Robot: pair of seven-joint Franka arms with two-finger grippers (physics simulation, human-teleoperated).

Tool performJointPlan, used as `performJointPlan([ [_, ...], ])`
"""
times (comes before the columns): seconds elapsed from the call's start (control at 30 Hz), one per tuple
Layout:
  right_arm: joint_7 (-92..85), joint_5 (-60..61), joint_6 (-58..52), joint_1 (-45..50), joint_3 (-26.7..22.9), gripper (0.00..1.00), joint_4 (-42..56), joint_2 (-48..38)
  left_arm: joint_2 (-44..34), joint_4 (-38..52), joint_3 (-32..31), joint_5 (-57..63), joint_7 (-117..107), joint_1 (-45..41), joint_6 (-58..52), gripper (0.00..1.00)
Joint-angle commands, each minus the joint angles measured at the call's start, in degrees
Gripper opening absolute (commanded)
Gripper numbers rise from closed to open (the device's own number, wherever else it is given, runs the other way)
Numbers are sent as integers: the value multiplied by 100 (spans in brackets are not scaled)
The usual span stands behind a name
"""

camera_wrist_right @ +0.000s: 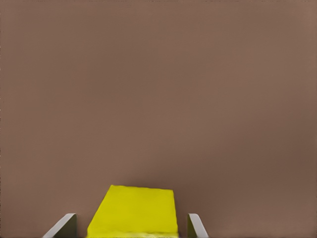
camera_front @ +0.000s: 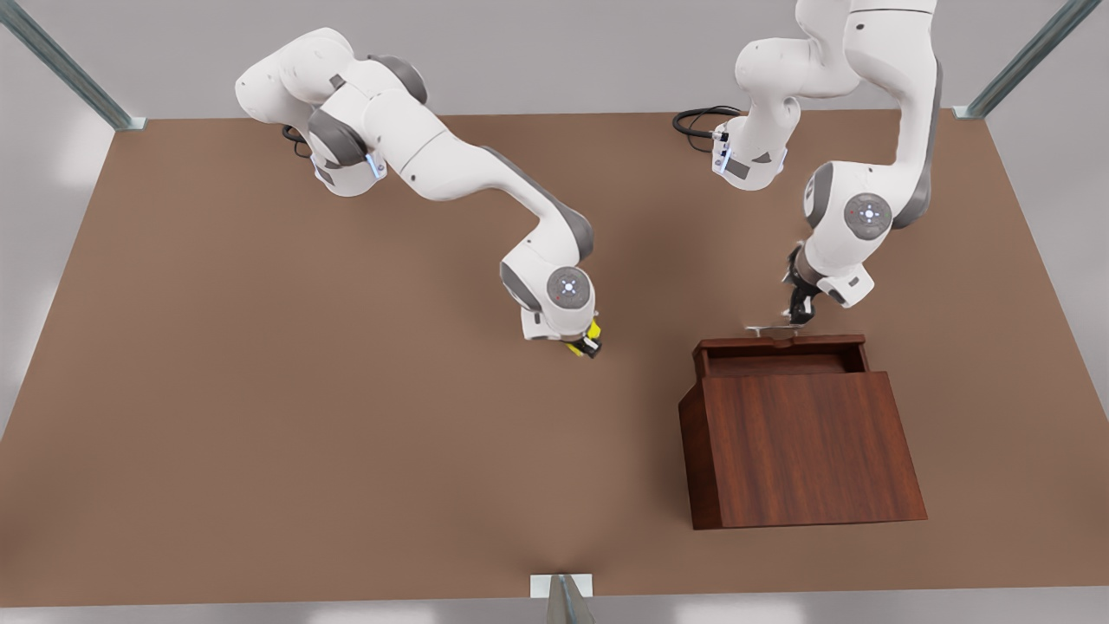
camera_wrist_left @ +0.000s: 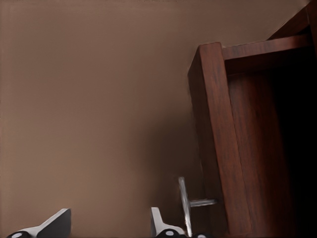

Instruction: Open the drawer with left arm, place the square in the middle with right arm, and place the square in the drawer with left arm

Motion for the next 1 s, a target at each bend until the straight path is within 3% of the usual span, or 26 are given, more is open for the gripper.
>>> performJointPlan([
  [0.0, -9, -3, -4, -1, -4, 100, 1, -36, -13, 1, 2, -14, -6, -123, -9, 100],
  [0.1, -439, 15, -337, -457, -13, 100, -166, -844, -21, 10, 2, -14, -41, -149, -1, 100],
  [0.17, -2222, -3, -901, -1450, -21, 100, -974, -2083, 58, -8, 45, 48, -6, -132, 763, 100],
  [0.23, -4006, -397, -1103, -2356, -48, 100, -1835, -3269, 102, 10, 634, 865, -6, -88, 1625, 100],
  [0.33, -7179, -530, -1692, -3832, -48, 100, -2346, -4149, 330, 62, 678, 892, 3, -79, 2056, 100],
  [0.43, -8727, -627, -1700, -4431, -74, 100, -2047, -4035, 558, 124, 678, 909, 3, -79, 2118, 100],
  [0.63, -8737, -504, -1964, -4545, -74, 100, -958, -3279, 910, 502, 670, 918, -15, -114, 2161, 100],
  [0.97, -8728, -416, -2149, -4545, -65, 100, -957, -3279, 1042, 458, 643, 848, -41, -290, 2073, 100],
])
